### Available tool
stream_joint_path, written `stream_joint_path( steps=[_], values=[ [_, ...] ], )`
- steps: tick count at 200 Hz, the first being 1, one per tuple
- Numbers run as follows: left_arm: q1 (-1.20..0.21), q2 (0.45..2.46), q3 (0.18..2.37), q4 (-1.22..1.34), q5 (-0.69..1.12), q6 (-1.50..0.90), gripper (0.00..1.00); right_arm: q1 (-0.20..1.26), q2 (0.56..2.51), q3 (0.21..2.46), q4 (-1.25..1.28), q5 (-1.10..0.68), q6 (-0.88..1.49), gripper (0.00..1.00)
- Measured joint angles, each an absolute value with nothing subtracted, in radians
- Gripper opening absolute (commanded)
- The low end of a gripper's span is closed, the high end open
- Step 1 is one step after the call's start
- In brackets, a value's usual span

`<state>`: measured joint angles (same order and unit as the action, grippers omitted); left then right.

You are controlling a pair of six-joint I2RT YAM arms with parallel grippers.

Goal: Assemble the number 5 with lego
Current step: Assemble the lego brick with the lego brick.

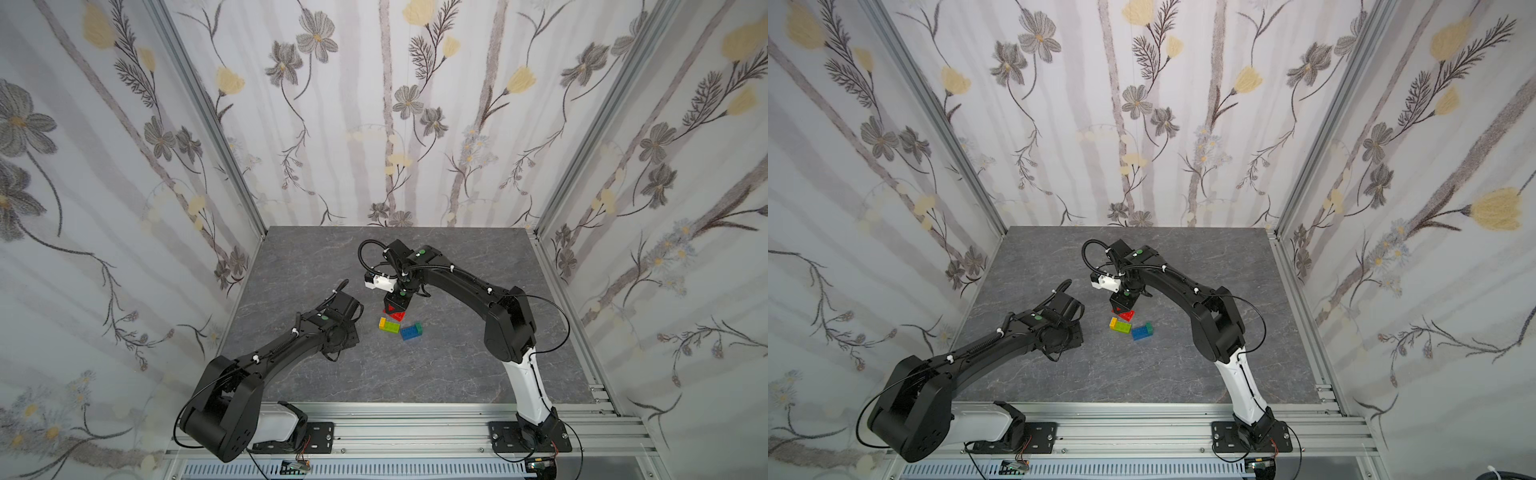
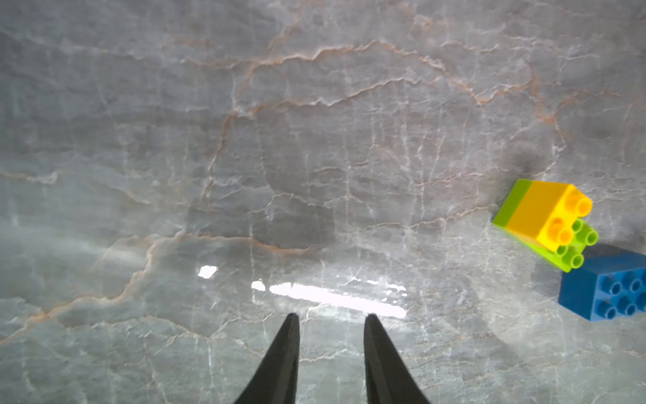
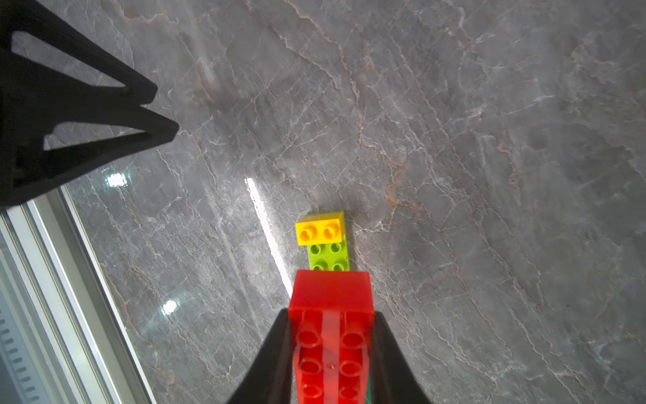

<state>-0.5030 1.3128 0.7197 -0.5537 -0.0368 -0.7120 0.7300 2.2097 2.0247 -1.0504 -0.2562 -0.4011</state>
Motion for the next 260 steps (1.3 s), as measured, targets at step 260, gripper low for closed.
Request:
stream_joint_path(
  steps=[260],
  values=[
    [-0.462,1.169,0.575,-0.572,0.004,-0.764,0.34,0.801,2.494,2.405,-1.307,-0.097,-0.484,0.14]
  ],
)
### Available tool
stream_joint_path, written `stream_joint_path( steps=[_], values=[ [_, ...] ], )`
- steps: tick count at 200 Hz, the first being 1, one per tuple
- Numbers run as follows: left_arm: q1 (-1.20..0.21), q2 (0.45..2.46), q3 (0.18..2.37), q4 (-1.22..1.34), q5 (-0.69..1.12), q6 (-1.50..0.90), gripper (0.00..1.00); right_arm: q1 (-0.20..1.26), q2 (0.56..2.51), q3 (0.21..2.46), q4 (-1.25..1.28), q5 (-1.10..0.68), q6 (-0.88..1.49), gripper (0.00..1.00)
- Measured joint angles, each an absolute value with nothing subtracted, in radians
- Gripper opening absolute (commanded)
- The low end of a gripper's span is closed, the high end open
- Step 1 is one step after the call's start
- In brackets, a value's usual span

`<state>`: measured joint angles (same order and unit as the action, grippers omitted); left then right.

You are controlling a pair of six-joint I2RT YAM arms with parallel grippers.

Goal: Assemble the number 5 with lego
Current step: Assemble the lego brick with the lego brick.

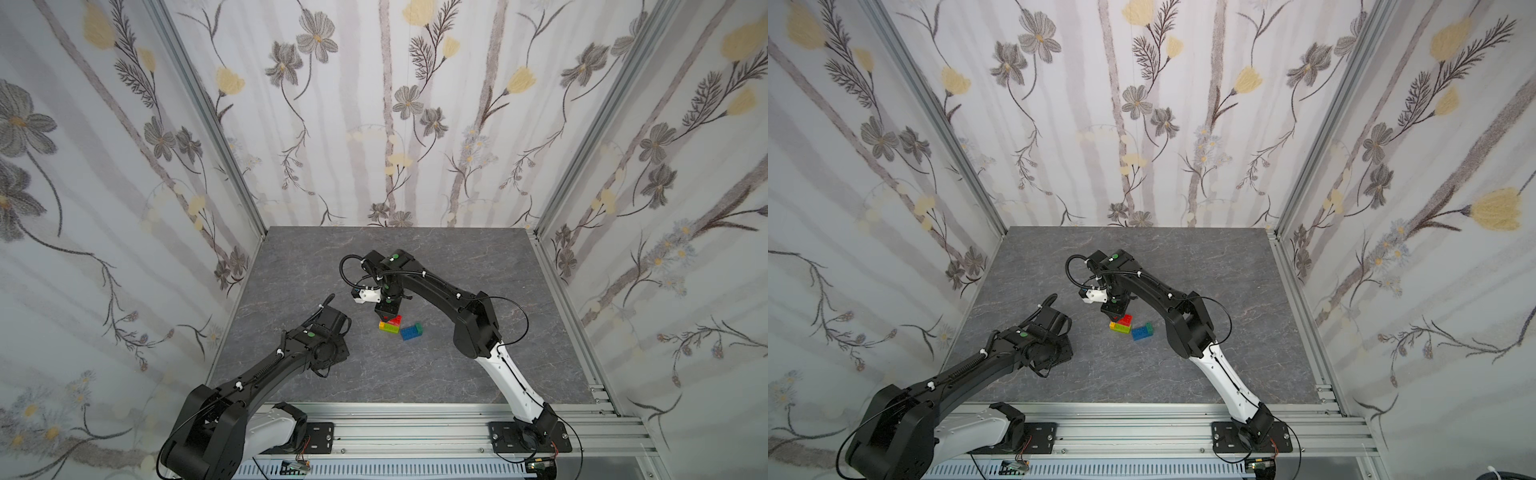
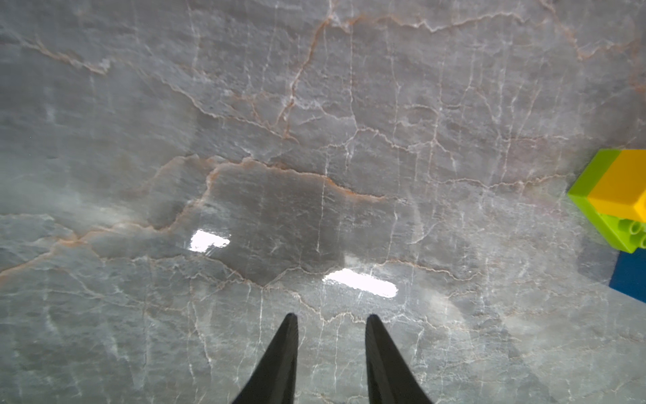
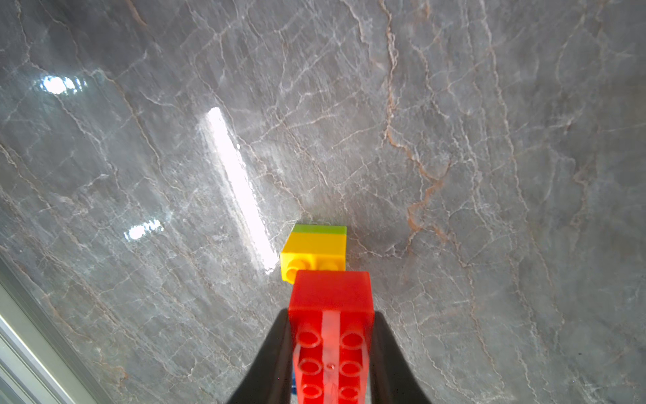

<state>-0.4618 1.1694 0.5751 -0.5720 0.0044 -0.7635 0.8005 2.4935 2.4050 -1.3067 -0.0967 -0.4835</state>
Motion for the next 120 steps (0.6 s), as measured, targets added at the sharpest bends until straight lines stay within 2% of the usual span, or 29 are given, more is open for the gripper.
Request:
stream_joint_path(
  steps=[120],
  values=[
    [-0.461,1.145,0.550,-0.572,0.012,-0.770,0.33,0.810,2.511,2.419,-1.323,-0.105,-0.483,0.13]
  ],
)
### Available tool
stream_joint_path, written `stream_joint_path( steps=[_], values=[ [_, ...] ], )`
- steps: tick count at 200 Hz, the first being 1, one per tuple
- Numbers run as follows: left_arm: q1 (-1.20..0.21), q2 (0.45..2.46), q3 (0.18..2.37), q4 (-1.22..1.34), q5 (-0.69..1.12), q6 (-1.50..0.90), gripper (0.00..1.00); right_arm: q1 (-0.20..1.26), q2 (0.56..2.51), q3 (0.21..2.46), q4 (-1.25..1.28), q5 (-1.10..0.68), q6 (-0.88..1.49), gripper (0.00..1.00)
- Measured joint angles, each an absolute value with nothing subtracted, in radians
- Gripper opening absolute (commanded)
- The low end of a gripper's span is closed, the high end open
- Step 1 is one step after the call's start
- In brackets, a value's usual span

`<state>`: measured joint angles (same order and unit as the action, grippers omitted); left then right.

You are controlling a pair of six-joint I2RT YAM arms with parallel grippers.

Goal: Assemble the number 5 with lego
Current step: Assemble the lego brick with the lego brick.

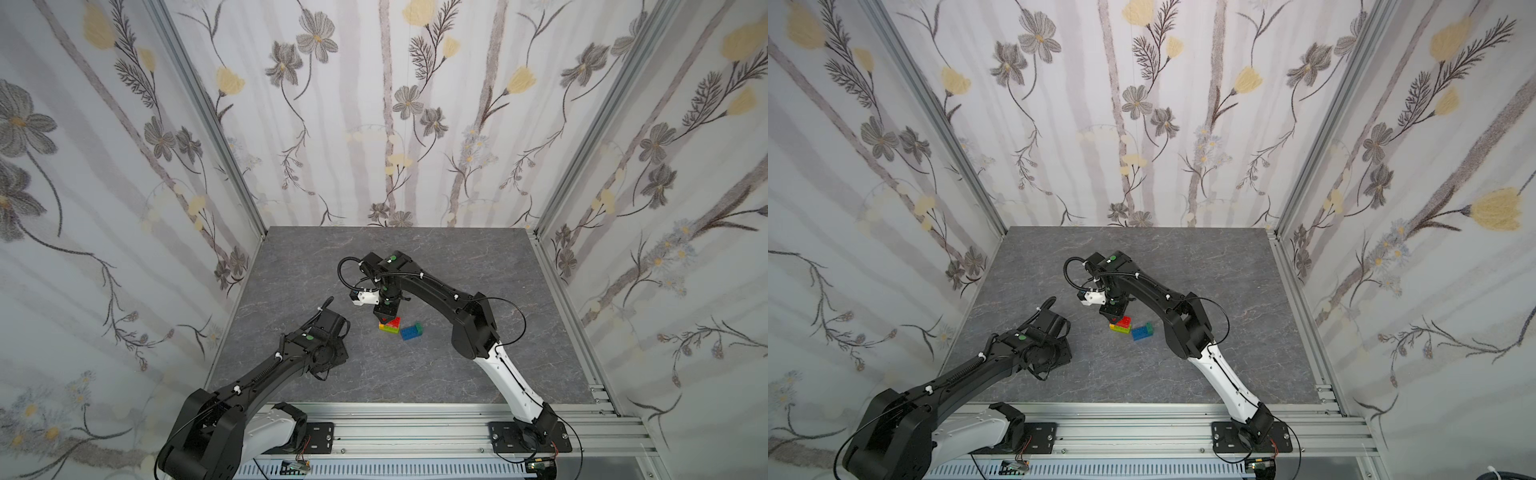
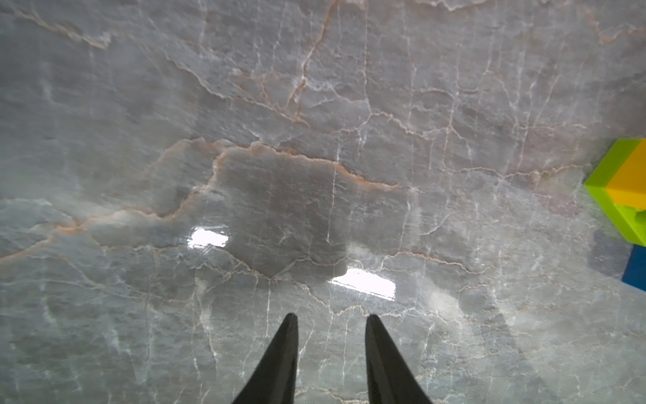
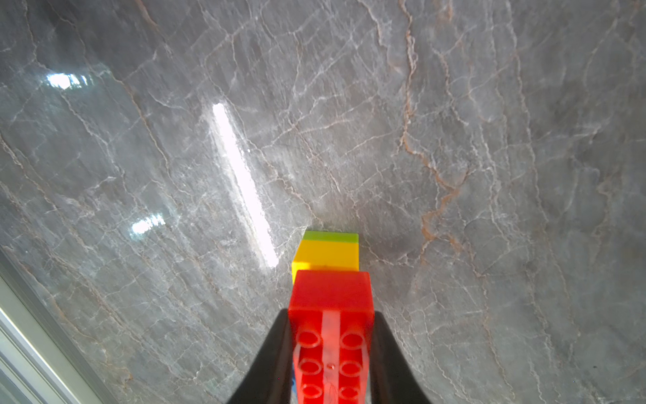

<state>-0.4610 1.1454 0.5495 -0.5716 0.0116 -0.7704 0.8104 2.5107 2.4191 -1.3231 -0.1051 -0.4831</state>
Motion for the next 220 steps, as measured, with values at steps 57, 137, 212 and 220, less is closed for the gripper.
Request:
stream_joint_path(
  steps=[57,137,212,220],
  values=[
    [-0.460,1.145,0.550,-0.572,0.011,-0.771,0.33,0.810,2.511,2.406,-1.328,-0.113,-0.484,0.12],
    [-0.459,1.161,0.549,-0.571,0.011,-0.770,0.33,0.810,2.519,2.410,-1.328,-0.112,-0.490,0.09],
    [-0.455,1.176,0.556,-0.571,0.011,-0.766,0.32,0.812,2.530,2.421,-1.335,-0.099,-0.490,0.08],
    [-0.455,1.178,0.556,-0.571,0.011,-0.766,0.32,0.812,2.532,2.423,-1.336,-0.098,-0.490,0.08]
  ],
)
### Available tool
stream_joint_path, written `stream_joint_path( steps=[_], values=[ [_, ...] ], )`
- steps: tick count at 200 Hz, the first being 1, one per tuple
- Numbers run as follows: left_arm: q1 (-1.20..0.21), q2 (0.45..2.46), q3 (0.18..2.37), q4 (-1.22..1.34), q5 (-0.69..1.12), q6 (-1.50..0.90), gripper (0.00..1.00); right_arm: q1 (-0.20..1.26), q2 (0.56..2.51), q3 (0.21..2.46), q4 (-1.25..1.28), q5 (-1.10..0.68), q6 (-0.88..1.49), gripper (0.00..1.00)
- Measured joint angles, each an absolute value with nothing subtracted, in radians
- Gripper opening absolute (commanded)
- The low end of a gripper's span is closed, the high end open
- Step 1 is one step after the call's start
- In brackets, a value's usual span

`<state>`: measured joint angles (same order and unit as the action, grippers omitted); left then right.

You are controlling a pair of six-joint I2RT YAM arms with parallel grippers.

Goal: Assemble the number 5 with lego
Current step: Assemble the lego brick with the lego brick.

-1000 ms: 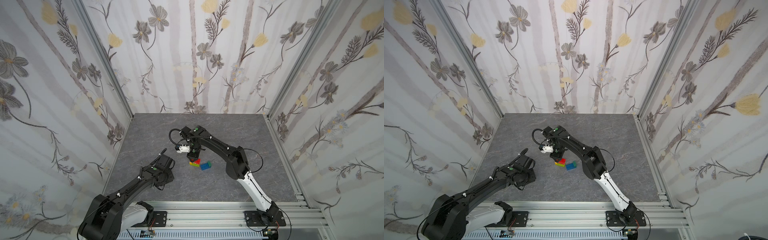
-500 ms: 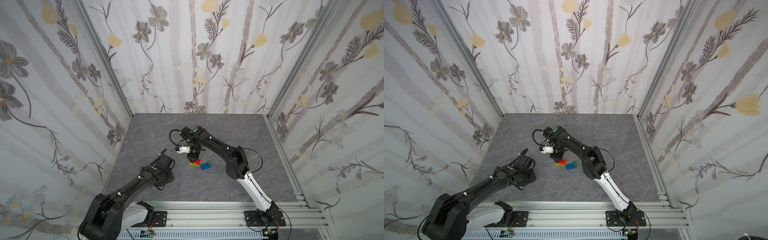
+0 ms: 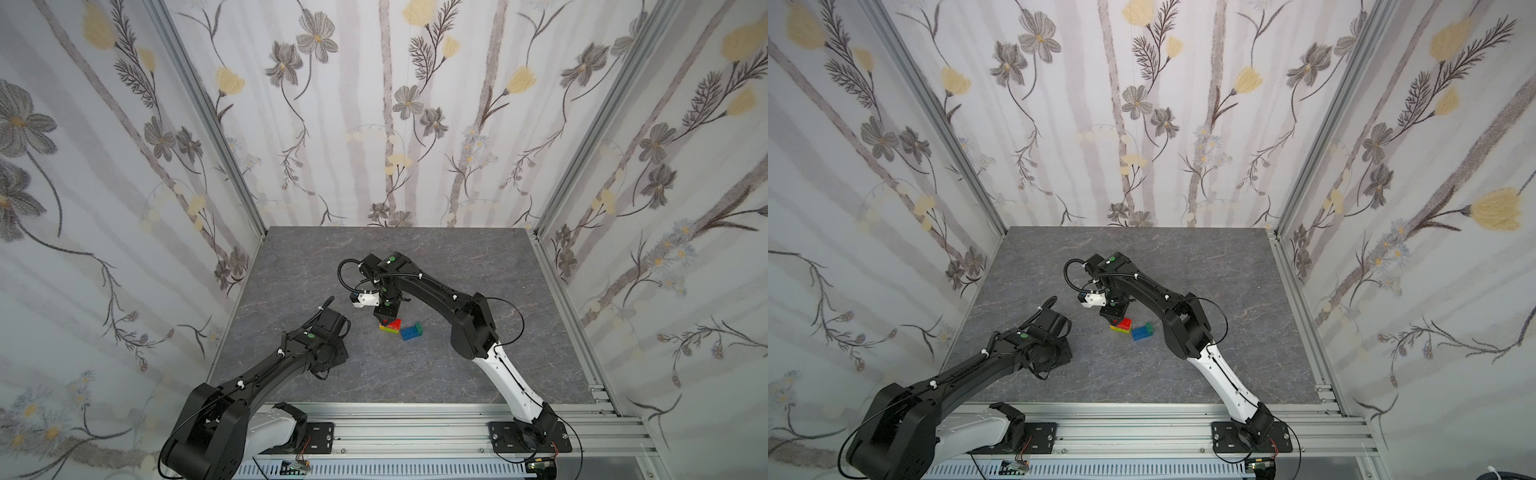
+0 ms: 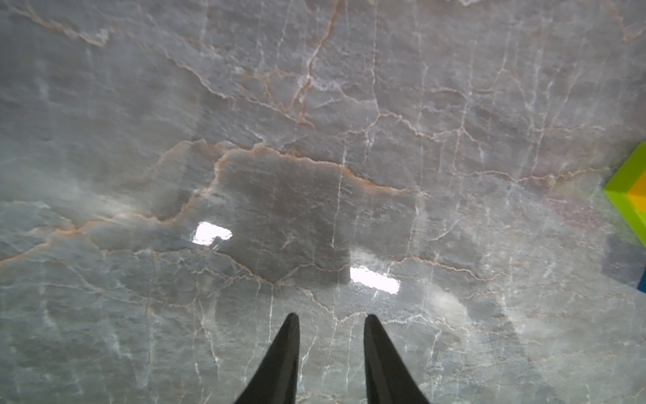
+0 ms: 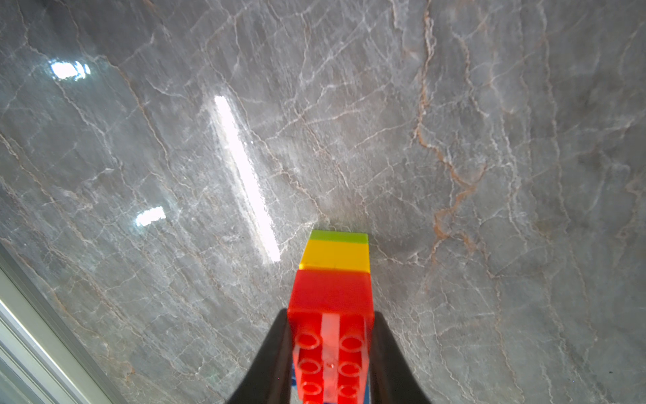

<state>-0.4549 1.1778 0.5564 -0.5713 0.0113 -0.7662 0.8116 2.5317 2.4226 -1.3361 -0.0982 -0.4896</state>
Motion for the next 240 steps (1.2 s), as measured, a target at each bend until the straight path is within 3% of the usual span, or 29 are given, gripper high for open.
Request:
stream_joint_path(
  steps=[73,106,154,240],
  values=[
    [-0.454,1.174,0.554,-0.571,0.011,-0.766,0.32,0.813,2.541,2.433,-1.343,-0.097,-0.486,0.10],
    [-0.454,1.172,0.553,-0.571,0.011,-0.767,0.32,0.814,2.535,2.433,-1.343,-0.088,-0.480,0.35],
    [-0.454,1.176,0.551,-0.563,0.012,-0.767,0.32,0.809,2.511,2.432,-1.335,-0.056,-0.459,0.48],
    [-0.453,1.164,0.533,-0.550,0.023,-0.776,0.32,0.812,2.491,2.459,-1.328,-0.103,-0.412,0.46]
  ],
)
